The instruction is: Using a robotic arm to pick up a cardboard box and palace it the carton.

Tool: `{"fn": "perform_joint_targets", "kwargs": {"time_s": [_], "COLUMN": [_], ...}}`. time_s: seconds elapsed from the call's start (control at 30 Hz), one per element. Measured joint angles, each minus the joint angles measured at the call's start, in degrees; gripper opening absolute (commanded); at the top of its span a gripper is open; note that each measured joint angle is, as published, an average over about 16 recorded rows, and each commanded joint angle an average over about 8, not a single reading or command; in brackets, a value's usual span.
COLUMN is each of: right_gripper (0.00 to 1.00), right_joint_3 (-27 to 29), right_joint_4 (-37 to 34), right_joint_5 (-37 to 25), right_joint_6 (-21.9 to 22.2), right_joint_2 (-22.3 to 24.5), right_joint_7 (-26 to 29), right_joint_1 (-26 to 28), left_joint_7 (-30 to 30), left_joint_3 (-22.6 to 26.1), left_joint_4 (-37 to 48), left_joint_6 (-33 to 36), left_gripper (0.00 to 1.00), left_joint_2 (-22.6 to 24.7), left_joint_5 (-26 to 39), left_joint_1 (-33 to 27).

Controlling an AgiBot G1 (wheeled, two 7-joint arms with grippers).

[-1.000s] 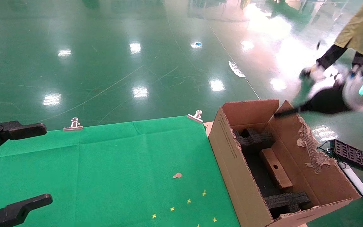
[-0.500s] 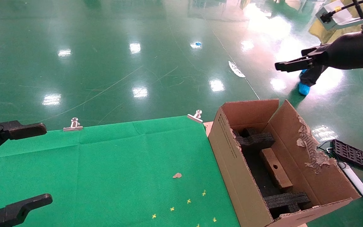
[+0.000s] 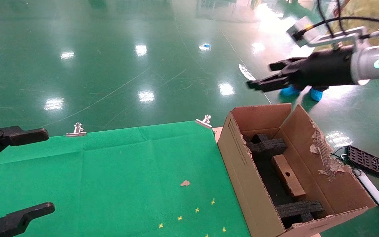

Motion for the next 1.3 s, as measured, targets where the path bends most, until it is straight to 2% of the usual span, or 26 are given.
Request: {"fn": "perform_joint_targets", "kwargs": {"time_s": [1.3], "right_gripper": [1.0], "right_joint_3": [44.88], "right_joint_4": [18.67], "right_joint_5": [21.75], "right_joint_6": [-17.68], "right_joint_2": [-5.7], "right_joint_7": [-22.49], "right_joint_1": [-42.68], "left_joint_7": [0.06], "left_joint_3": [0.12], "left_joint_4": [0.01], "left_joint_6": [-0.04], "left_gripper": [1.0], "left_joint_2": [-0.04], "left_joint_5": [-0.08], "left_joint_1": [-0.03]}}
